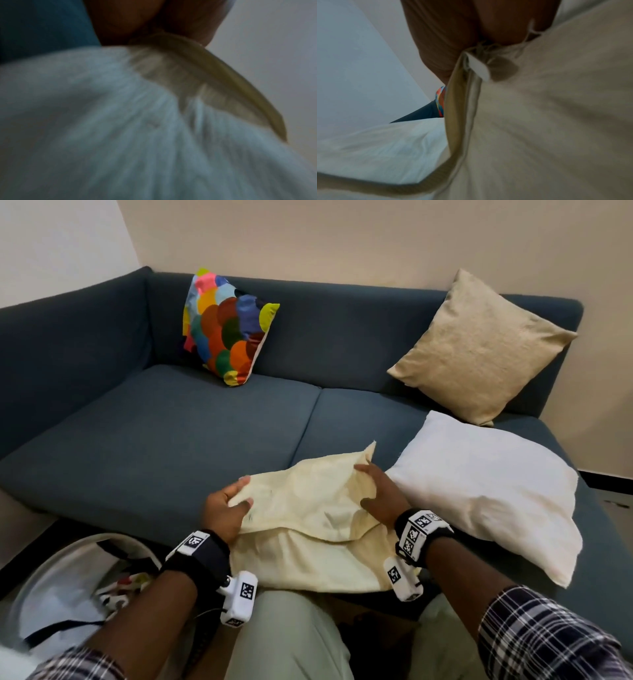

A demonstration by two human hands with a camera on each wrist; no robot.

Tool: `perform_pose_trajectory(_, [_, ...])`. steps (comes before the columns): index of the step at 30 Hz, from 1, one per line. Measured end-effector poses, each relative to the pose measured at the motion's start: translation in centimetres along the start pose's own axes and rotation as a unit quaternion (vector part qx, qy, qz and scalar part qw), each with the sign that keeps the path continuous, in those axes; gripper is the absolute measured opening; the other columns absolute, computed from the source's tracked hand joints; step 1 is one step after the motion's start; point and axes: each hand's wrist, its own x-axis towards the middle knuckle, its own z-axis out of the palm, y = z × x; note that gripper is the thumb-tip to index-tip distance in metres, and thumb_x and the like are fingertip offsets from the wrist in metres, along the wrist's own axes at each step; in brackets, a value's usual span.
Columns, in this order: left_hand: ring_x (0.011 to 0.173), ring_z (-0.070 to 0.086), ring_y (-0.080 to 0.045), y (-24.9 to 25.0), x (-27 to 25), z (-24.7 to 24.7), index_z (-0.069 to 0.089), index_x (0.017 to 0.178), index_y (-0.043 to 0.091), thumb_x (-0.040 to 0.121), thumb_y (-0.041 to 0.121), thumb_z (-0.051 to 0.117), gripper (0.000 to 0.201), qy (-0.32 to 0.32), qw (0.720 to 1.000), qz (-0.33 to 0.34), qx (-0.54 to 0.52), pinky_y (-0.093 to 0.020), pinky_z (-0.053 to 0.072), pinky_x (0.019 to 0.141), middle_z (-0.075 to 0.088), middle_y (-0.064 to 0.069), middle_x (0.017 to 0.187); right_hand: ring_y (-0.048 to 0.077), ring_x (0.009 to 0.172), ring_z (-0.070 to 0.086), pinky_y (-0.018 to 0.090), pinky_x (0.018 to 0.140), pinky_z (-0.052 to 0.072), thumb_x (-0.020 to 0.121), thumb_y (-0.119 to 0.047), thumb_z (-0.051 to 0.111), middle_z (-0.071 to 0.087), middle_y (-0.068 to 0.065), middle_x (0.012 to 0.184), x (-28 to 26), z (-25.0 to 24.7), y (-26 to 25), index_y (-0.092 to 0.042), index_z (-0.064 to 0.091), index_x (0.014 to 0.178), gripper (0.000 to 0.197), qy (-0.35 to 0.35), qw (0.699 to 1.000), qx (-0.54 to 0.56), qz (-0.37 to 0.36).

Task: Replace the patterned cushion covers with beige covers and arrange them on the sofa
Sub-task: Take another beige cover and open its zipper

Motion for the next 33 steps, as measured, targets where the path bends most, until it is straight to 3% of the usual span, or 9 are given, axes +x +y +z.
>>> perform_pose_trajectory(6, [0.152,0.018,-0.018,-4.2,0.8,-0.4,0.026,0.156,0.005,0.094,0.019,0.068,0.076,-0.006,0.978,0.016,0.206,-0.016,0.011,0.114,0.015,-0.007,0.166,0.023,0.147,0.032,0.026,0.113,0.030,0.085,-0.003,0.063,0.021,-0.001,0.166,1.4,-0.6,1.2,-0.025,0.036,0.152,0.076,-0.047,0.991,-0.119,0.035])
perform_pose_trajectory(10, [0.133,0.050,-0.032,-7.5,0.9,-0.9,0.047,0.147,0.015,0.083,0.063,0.061,0.081,-0.060,0.967,-0.119,0.218,-0.043,0.039,0.113,0.051,-0.013,0.147,0.026,0.154,0.019,0.036,0.119,0.027,0.090,-0.019,0.066,0.001,0.004,0.169,0.8,0.7,2.2,-0.030,0.027,0.156,0.077,-0.042,0.983,-0.177,0.023])
perform_pose_trajectory(14, [0.092,0.070,-0.027,-6.3,-0.6,-1.3,0.065,0.123,0.010,0.089,0.052,0.068,0.054,-0.125,0.969,-0.197,0.087,-0.034,0.056,0.077,0.073,-0.010,0.107,0.029,0.152,0.024,0.041,0.116,0.035,0.085,-0.038,0.075,-0.013,0.003,0.167,-0.8,0.9,1.9,-0.033,0.022,0.156,0.089,-0.037,0.976,-0.212,0.026])
perform_pose_trajectory(17, [0.110,0.066,-0.024,-5.9,-1.1,-1.8,0.056,0.129,0.017,0.057,0.054,0.093,0.089,-0.180,0.975,-0.126,0.042,-0.043,0.055,0.092,0.069,-0.003,0.119,0.030,0.152,0.019,0.041,0.118,0.034,0.067,-0.044,0.088,-0.013,0.001,0.166,-1.9,0.0,2.1,-0.037,0.023,0.155,0.109,-0.096,0.956,-0.276,0.038])
perform_pose_trajectory(20, [0.127,0.049,-0.019,-5.6,-0.8,-1.7,0.033,0.145,0.026,0.043,0.050,0.094,0.121,-0.209,0.940,-0.059,0.262,-0.045,0.045,0.107,0.046,0.008,0.140,0.029,0.144,0.033,0.036,0.114,0.038,0.061,-0.025,0.093,0.017,0.002,0.162,-2.6,-1.4,1.4,-0.036,0.042,0.144,0.098,-0.171,0.936,-0.303,0.048])
perform_pose_trajectory(23, [0.115,0.060,-0.026,-4.2,-0.2,-2.2,0.055,0.126,0.029,0.056,0.059,0.074,0.079,-0.223,0.856,-0.079,0.460,-0.033,0.048,0.095,0.062,0.001,0.130,0.024,0.132,0.047,0.031,0.103,0.041,0.066,-0.017,0.090,0.048,-0.003,0.144,-2.7,-3.4,0.0,-0.034,0.052,0.138,0.084,-0.194,0.936,-0.286,0.066])
perform_pose_trajectory(26, [0.099,0.066,-0.027,-2.2,-0.6,-2.5,0.069,0.089,0.026,0.071,0.055,0.060,0.036,-0.189,0.826,-0.042,0.529,-0.032,0.052,0.085,0.071,-0.002,0.105,0.021,0.127,0.051,0.031,0.102,0.042,0.070,-0.027,0.090,0.055,-0.006,0.137,-3.1,-6.1,-0.6,-0.031,0.059,0.134,0.071,-0.179,0.935,-0.296,0.085])
perform_pose_trajectory(30, [0.102,0.063,-0.022,-1.0,-1.1,-1.3,0.068,0.101,0.040,0.081,0.035,0.073,0.021,-0.139,0.866,0.058,0.477,-0.033,0.050,0.089,0.057,0.004,0.105,0.023,0.122,0.050,0.039,0.093,0.047,0.072,-0.053,0.080,0.057,-0.008,0.128,-3.4,-9.6,-0.2,-0.036,0.060,0.123,0.056,0.044,0.926,-0.372,0.046])
perform_pose_trajectory(33, [0.093,0.065,-0.011,-0.5,-2.0,0.2,0.066,0.086,0.045,0.078,0.033,0.081,0.021,-0.171,0.900,0.059,0.397,-0.032,0.054,0.086,0.066,0.013,0.097,0.028,0.140,0.030,0.052,0.100,0.036,0.073,-0.058,0.076,0.034,-0.009,0.153,-4.0,-11.0,2.2,-0.044,0.041,0.139,0.076,0.055,0.872,-0.482,0.073])
